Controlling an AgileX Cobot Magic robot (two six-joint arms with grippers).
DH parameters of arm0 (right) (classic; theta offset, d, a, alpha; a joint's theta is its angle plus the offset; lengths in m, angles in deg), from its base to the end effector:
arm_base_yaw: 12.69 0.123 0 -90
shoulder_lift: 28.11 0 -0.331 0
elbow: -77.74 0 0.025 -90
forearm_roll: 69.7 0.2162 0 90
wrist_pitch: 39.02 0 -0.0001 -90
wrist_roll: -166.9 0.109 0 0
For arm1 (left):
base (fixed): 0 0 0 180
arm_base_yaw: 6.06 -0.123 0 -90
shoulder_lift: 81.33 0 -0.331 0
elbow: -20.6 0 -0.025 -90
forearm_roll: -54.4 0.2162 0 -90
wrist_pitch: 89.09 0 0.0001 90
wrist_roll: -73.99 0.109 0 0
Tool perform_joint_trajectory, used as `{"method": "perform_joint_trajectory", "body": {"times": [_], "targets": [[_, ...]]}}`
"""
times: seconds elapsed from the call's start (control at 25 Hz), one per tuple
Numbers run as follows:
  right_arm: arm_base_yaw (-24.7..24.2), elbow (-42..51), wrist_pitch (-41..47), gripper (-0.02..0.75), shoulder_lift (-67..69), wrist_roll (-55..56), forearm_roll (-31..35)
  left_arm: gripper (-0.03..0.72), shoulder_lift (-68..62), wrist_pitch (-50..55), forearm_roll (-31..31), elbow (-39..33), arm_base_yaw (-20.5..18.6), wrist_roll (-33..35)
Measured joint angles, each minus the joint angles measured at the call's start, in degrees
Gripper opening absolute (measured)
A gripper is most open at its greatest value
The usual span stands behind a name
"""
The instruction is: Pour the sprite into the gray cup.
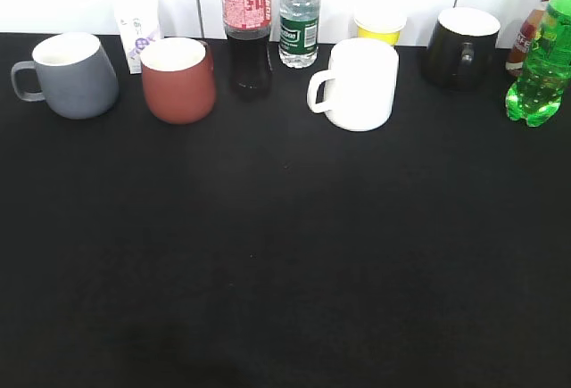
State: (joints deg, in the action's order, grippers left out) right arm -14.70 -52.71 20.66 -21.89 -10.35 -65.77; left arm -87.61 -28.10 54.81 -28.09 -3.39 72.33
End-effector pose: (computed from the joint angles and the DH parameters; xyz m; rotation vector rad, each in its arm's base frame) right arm -0.0658 0.0088 0.2544 0.0809 2.0126 0.0899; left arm -0.0683 0.0039 0.2560 0.0174 2.0240 -0.0393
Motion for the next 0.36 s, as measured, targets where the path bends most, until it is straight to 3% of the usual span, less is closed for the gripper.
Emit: {"method": "perform_joint_trajectory", "body": {"times": [0.36], "targets": [[0.0, 0.0, 0.0, 0.575, 0.0, 0.0, 0.0, 0.228, 0.0, 0.0, 0.0, 0.0, 0.0, 0.0]]}}
